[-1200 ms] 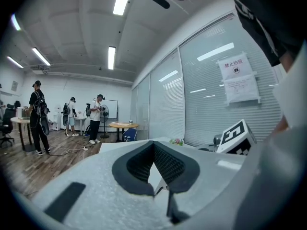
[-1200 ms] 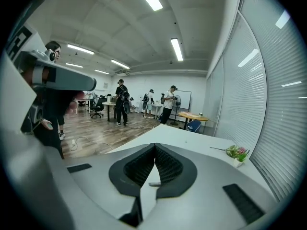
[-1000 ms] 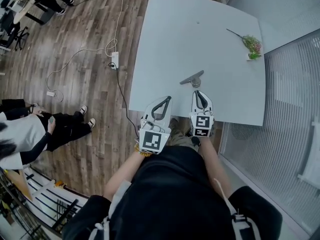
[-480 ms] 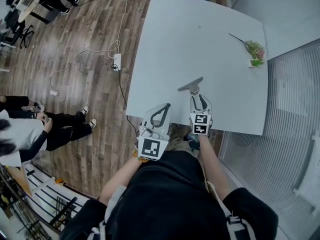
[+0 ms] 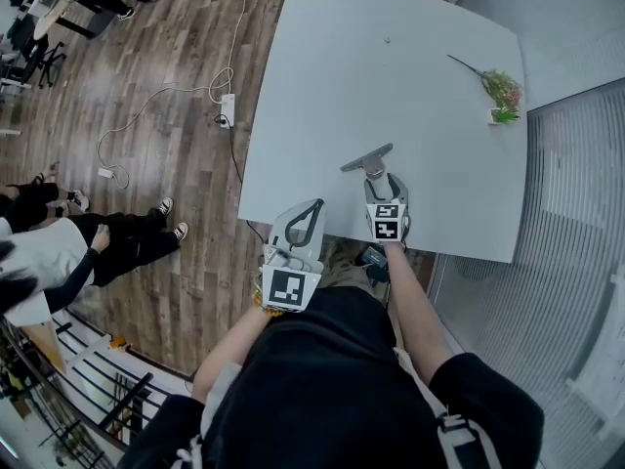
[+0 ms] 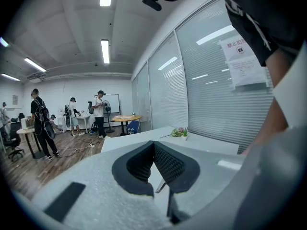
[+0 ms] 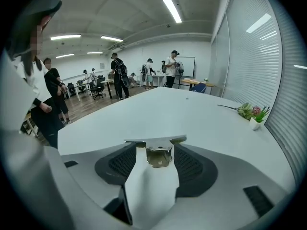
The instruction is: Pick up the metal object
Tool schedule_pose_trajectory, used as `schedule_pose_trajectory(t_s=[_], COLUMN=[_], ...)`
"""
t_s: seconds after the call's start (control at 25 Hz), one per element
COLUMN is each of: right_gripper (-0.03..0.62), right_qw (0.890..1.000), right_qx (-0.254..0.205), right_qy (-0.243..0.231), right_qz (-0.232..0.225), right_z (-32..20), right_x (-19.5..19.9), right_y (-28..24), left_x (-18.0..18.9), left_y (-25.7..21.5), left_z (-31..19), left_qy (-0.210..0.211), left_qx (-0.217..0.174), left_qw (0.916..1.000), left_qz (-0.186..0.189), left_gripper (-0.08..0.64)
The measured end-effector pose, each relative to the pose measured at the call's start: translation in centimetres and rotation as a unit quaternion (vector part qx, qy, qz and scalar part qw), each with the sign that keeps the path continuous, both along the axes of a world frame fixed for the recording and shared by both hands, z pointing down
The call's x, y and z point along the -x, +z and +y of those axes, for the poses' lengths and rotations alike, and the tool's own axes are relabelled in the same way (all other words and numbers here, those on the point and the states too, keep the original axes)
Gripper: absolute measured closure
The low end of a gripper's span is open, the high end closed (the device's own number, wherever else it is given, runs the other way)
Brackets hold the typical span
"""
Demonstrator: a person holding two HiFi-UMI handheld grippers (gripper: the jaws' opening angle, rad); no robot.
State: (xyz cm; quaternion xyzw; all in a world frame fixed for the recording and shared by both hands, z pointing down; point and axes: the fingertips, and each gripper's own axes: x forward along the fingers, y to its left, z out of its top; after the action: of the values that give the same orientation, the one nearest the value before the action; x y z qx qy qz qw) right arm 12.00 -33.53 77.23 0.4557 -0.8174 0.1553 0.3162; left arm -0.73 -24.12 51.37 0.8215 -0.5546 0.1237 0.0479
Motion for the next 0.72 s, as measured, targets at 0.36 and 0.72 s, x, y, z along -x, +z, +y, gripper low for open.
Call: schedule_pose_trajectory(t_s=[0.36,0.72], right_gripper=[0.281,0.262], right_qw=[0.999,0.996], right_qx=[0.033,0.06], right_qy=[-0.036,-0.064], right_qz=[0.017,0.028], right_z=[-1.8,-3.4], right_x=[0.6,0.8], right_y=[3.7,5.8], left_x=[0.1,0.3], left_y=[0.6,0.5], left_z=[-0.3,-1.1], left_qy=[-0.015,-0.035], left_qx=[0.013,0.017], left_qw=[0.9997,0.9992], left_qz=[-0.015,-0.012], left_gripper=[0.555,0.555])
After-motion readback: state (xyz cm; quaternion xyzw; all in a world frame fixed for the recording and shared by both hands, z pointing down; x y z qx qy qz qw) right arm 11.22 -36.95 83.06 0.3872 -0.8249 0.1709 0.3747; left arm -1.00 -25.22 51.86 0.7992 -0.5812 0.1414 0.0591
